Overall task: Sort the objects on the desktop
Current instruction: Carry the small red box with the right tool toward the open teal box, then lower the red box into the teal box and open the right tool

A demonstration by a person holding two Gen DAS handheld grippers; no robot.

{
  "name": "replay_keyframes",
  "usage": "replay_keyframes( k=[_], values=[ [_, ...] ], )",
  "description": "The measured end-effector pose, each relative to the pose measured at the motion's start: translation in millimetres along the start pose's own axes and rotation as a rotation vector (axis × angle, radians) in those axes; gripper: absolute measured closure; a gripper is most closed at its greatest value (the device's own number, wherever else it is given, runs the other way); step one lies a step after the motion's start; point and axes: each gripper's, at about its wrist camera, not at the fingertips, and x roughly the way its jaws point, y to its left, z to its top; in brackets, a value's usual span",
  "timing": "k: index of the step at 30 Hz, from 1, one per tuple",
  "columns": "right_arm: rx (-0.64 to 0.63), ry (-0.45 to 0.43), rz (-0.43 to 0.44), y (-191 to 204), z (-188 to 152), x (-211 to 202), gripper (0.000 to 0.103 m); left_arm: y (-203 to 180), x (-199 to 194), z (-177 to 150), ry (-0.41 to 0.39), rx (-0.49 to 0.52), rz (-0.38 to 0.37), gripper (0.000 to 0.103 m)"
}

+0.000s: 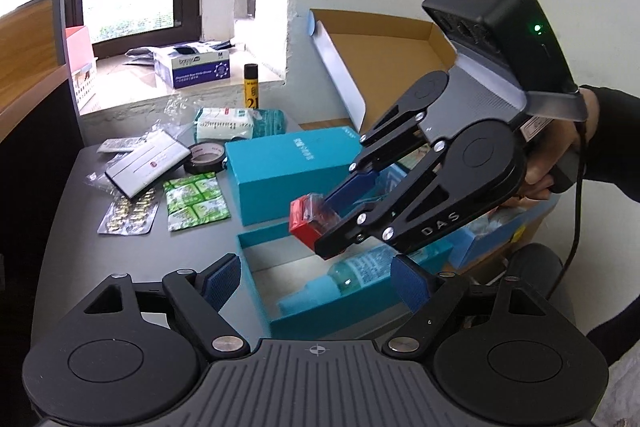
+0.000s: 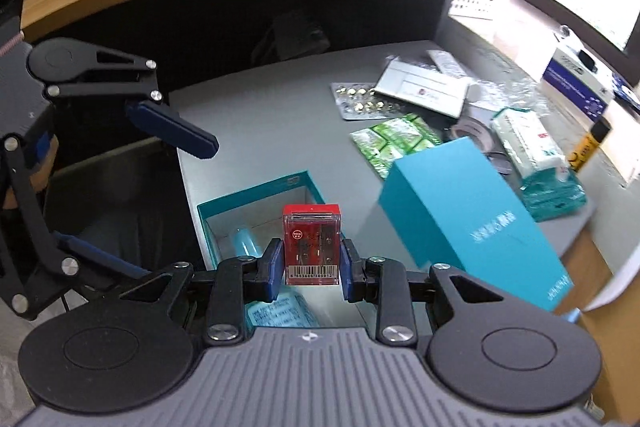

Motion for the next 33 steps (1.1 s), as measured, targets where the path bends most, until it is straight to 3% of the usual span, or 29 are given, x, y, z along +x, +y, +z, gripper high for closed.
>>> replay_keyframes(
  k=[11,24,26,33],
  values=[
    [0.017,-0.01,0.001,-2,-7,10,0.067,0,1,1,0.006,0.007,0.0,0.019],
    [0.132,-0.072,-0.039,-12,-35,-23,0.068,-8,4,4,0.004,0.028,-0.016,0.019],
    [0.137,-0.065,-0.036,-13,-36,-24,0.087,-9,5,4,0.001,0.029,-0.02,0.02],
    [0.127,-0.044,-0.043,-11,-31,-11,0.097,-8,4,3,-0.005,0.024,-0.03,0.023]
  ],
)
